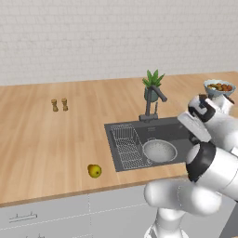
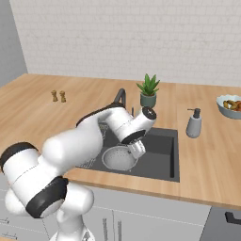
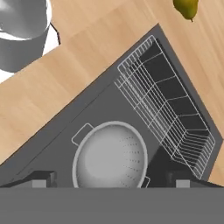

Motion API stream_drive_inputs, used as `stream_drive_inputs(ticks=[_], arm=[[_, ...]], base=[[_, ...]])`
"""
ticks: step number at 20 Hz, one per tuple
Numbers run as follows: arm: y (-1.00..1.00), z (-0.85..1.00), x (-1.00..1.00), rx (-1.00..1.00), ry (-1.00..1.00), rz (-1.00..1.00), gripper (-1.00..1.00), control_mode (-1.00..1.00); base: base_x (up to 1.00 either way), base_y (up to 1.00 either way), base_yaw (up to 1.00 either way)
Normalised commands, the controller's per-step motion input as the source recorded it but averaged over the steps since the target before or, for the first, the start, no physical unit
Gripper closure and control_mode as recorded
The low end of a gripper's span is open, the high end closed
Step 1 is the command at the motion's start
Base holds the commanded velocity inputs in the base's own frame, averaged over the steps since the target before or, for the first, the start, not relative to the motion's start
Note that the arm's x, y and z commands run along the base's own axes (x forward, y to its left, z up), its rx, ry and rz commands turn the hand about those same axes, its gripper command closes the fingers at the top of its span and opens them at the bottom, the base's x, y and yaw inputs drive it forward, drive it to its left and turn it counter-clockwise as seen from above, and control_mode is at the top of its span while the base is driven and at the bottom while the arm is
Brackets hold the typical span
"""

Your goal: Put the colander in the sink, put the pear in the colander, and turn on the sink faucet and pour water over the colander.

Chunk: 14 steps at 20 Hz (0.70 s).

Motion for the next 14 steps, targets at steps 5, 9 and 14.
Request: stream_drive_inputs(ticks=[5,9,14], arm=[[0.01,0.70,-0.83,0.00,-0.07,0.00,-1.00,-1.00],[0.26,0.84,-0.75,0.00,-0.08,0.00,-1.00,-1.00],[0.61,0.76,-0.63,0.00,-0.02,0.01,-1.00,-1.00]], base=[[0.00,0.00,0.00],[0.00,0.00,0.00],[0.00,0.00,0.00]])
